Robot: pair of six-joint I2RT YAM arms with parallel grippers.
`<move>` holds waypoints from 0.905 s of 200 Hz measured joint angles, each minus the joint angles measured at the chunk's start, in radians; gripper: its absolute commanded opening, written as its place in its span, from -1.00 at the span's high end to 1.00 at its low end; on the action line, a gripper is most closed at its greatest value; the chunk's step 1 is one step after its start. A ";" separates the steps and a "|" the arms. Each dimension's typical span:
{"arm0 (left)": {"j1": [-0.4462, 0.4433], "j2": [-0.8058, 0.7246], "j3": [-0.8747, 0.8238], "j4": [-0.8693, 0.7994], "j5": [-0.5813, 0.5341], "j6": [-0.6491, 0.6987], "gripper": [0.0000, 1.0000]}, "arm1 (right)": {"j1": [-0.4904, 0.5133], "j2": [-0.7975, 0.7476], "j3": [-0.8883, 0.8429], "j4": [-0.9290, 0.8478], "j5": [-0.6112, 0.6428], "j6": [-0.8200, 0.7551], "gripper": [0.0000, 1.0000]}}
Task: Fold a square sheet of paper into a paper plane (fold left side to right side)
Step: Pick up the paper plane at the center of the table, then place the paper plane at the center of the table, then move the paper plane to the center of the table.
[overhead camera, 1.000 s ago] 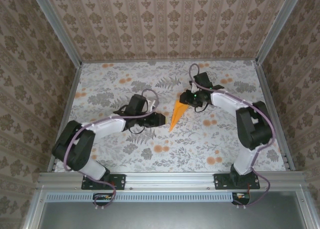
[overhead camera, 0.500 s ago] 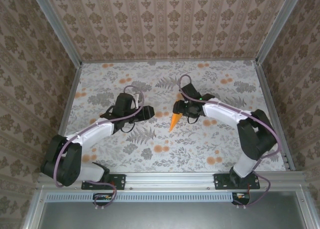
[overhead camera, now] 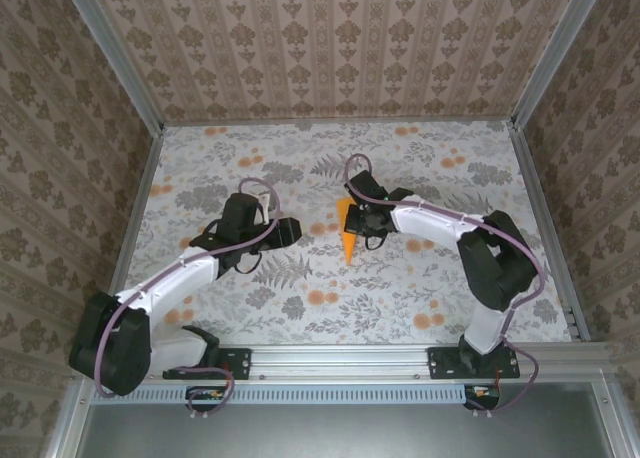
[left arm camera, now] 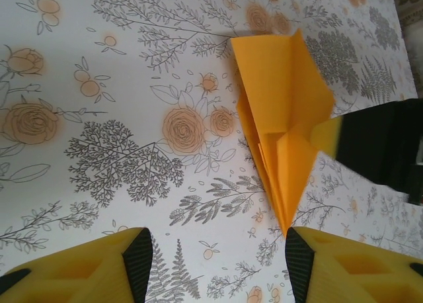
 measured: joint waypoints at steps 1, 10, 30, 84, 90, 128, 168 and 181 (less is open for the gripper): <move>0.000 -0.001 0.000 -0.001 -0.001 0.000 -0.17 | 0.000 -0.003 -0.002 0.002 -0.002 -0.001 1.00; 0.002 -0.003 0.000 -0.007 -0.005 0.001 -0.18 | 0.000 -0.056 -0.023 0.024 -0.019 -0.003 1.00; 0.002 -0.011 0.000 -0.016 -0.015 0.003 -0.18 | -0.007 -0.169 -0.091 0.078 -0.055 -0.002 1.00; 0.002 -0.037 0.000 -0.055 -0.033 0.014 -0.19 | -0.095 -0.177 -0.352 0.198 -0.146 0.004 0.72; 0.002 -0.040 0.000 -0.061 -0.033 0.014 -0.20 | -0.106 -0.172 -0.370 0.195 -0.146 -0.001 0.65; 0.003 -0.060 0.000 -0.082 -0.039 0.018 -0.35 | -0.129 -0.205 -0.366 0.124 -0.114 -0.055 0.32; 0.011 -0.101 0.000 -0.090 -0.056 0.022 -0.56 | -0.098 -0.320 -0.278 -0.021 -0.056 -0.137 0.18; 0.018 -0.114 0.000 -0.089 -0.060 0.021 -0.57 | -0.066 -0.337 -0.254 -0.055 -0.047 -0.149 0.09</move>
